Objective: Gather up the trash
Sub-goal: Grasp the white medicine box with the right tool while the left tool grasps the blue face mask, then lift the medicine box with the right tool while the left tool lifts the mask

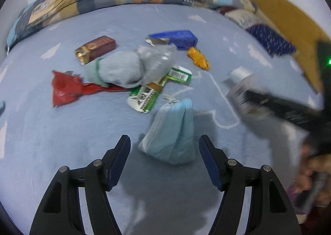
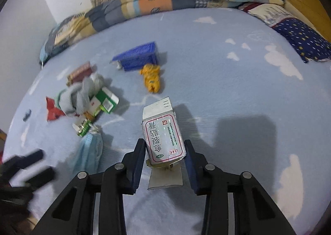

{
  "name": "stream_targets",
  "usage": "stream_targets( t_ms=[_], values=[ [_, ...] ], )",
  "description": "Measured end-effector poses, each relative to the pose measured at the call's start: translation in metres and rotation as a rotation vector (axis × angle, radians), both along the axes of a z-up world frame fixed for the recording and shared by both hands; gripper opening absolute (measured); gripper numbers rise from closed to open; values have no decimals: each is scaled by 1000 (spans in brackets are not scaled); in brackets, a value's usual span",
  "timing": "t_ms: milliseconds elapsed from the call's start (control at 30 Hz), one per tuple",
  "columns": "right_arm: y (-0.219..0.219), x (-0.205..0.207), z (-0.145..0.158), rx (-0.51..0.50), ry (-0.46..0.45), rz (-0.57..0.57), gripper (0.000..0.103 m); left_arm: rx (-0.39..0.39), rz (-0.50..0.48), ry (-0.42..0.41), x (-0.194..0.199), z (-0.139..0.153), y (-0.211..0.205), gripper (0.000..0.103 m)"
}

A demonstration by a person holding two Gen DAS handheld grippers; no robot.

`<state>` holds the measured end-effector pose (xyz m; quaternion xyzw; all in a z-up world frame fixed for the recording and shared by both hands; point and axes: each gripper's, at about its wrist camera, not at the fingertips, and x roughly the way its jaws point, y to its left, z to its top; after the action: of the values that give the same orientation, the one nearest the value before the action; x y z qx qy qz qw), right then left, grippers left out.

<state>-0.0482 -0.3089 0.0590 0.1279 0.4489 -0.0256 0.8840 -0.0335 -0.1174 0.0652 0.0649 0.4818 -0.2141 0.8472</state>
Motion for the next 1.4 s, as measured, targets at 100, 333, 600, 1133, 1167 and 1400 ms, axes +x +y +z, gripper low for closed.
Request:
stream_targets(
  t_ms=[100,333,600,1133,1167,1400],
  values=[
    [-7,-16,16,23,-41,-24,39,92,1,-26,5,-19,-17,68],
    [0,-41,44,65,-87,-22,39,128,8,-37,12,-37,-25,29],
    [23,-77,77,35,-181,-23,39,138,40,-171,-16,2,1,17],
    [100,-177,92,-38,-343,92,39,106,209,-468,-141,122,97,17],
    [104,-180,92,-40,-351,102,39,115,215,-482,-151,122,102,17],
    [132,-192,88,-51,-368,191,39,139,274,-508,-172,106,120,17]
  ],
)
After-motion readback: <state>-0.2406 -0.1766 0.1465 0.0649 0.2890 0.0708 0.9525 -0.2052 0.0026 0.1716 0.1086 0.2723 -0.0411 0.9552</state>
